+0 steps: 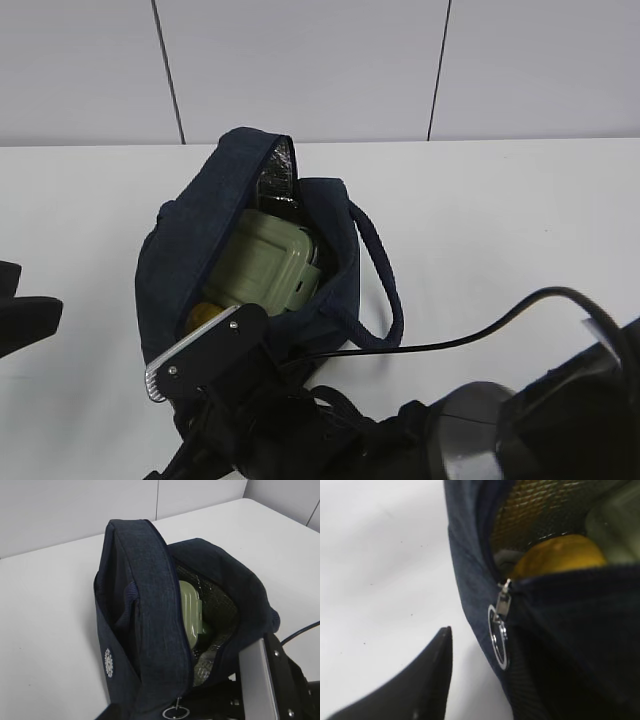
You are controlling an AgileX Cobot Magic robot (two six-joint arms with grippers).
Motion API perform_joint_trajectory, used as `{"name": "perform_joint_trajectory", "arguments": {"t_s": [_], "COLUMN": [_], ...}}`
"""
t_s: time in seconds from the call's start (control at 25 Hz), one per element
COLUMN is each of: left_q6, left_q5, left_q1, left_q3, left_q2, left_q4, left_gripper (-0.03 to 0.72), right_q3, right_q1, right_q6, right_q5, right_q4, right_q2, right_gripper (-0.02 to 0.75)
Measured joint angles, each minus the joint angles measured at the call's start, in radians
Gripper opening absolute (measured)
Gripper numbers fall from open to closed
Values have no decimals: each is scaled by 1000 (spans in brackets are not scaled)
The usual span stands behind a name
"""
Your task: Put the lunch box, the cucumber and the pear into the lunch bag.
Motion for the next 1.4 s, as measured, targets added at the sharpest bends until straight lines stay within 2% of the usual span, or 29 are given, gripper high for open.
{"name": "perform_joint_trajectory", "arguments": {"t_s": [0.16, 0.24, 0.28, 0.32, 0.48, 0.84, 1.16, 1.4], "left_q6": [0, 0, 0, 0, 0, 0, 0, 0], "left_q5": [0, 0, 0, 0, -1, -8, 1, 55], "left_q1": [0, 0, 0, 0, 0, 0, 0, 0], "left_q3": [0, 0, 0, 0, 0, 0, 0, 0], "left_q2": [0, 0, 0, 0, 0, 0, 0, 22], "left_q4": [0, 1, 1, 1, 1, 1, 1, 1], "left_gripper": [332, 332, 332, 332, 332, 330, 326, 298], "right_q3": [0, 2, 2, 3, 3, 4, 7, -11], "right_q1": [0, 0, 0, 0, 0, 0, 0, 0], "right_q6": [-6, -24, -32, -46, -86, -120, -312, -356], "right_q5": [0, 4, 6, 13, 36, 202, 246, 259], "right_q4": [2, 17, 22, 30, 47, 68, 217, 238], "right_q2": [-2, -8, -14, -22, -57, -178, -286, -320], "right_gripper": [169, 52, 52, 5, 0, 0, 0, 0]}}
